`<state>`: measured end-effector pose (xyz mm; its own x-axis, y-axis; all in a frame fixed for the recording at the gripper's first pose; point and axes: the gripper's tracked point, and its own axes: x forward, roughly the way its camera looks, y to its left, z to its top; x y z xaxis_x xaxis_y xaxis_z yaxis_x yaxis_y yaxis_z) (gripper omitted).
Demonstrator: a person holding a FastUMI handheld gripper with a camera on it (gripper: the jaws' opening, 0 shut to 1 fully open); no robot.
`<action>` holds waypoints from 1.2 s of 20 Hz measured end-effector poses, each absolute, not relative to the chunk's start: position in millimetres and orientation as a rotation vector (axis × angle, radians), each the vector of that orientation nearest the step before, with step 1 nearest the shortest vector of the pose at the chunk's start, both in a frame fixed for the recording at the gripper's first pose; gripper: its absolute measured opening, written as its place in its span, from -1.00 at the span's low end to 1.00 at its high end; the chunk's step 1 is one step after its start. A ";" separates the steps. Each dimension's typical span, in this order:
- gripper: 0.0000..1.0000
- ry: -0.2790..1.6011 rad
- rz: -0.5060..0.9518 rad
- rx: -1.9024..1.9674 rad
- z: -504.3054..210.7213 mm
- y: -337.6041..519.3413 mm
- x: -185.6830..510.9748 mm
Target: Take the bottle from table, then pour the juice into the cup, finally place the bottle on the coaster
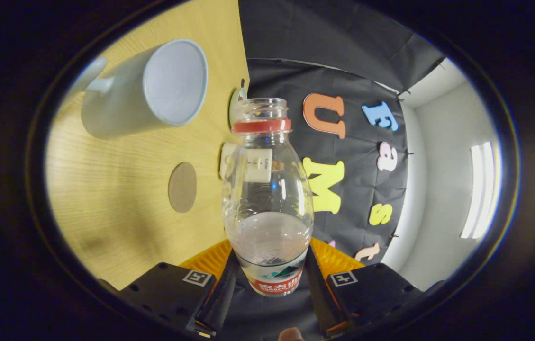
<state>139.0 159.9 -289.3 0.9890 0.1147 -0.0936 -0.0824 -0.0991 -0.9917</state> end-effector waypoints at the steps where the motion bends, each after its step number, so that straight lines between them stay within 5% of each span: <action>1: 0.52 -0.034 0.168 -1.671 -288.2 162.0 138.1; 24: 0.51 -0.074 0.159 -1.774 -259.2 167.8 135.9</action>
